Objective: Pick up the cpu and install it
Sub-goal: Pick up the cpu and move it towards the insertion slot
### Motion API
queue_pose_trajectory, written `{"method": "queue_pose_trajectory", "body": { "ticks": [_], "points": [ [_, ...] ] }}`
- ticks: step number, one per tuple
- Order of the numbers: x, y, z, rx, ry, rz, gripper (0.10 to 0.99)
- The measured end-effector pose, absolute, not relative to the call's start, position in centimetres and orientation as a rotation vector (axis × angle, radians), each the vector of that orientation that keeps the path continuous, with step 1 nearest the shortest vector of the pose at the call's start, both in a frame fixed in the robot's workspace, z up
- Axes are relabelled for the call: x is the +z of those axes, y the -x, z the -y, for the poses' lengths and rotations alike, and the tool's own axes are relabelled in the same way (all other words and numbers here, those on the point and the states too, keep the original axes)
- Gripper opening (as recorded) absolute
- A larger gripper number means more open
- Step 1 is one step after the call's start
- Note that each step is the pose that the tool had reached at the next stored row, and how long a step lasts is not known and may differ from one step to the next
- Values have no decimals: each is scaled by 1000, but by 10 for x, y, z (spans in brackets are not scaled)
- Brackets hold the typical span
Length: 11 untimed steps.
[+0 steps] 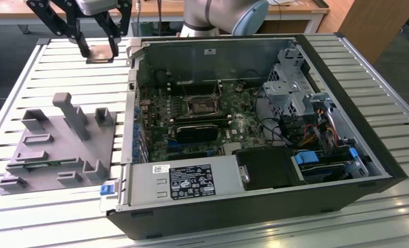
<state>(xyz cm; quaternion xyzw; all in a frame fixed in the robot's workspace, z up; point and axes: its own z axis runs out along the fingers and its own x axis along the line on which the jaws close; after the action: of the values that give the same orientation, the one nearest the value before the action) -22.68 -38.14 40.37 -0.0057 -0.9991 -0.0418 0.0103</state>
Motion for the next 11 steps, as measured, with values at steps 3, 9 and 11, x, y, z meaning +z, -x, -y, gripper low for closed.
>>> {"method": "queue_pose_trajectory", "body": {
  "ticks": [3,9,11],
  "points": [
    [404,222,381,-130,18,3118,529],
    [404,212,379,-130,17,3118,529],
    [404,207,379,-130,18,3118,529]
  ]
}}
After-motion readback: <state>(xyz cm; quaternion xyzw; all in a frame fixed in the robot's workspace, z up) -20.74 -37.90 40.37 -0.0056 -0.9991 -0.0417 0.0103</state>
